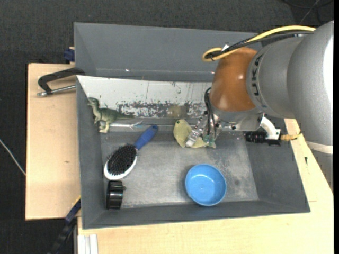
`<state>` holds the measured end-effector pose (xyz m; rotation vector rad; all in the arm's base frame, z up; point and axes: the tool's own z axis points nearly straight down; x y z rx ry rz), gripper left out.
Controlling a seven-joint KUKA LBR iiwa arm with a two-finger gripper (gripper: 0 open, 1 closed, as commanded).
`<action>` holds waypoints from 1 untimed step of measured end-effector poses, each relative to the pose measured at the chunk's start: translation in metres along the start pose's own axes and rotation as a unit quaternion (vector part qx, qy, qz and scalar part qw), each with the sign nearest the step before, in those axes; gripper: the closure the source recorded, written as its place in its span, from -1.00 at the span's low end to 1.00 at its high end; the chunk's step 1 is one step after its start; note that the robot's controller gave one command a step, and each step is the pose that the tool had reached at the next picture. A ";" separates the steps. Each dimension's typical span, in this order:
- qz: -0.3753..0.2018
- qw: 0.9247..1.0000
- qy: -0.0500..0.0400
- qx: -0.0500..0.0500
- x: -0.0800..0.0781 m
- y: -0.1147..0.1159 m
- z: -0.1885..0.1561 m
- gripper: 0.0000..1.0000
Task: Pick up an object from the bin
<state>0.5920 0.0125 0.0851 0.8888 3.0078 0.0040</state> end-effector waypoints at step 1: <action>-0.001 1.000 -0.004 -0.002 -0.003 0.003 -0.119 1.00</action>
Offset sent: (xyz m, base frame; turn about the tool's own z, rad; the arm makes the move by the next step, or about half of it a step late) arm 0.0001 0.0001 0.1123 0.0000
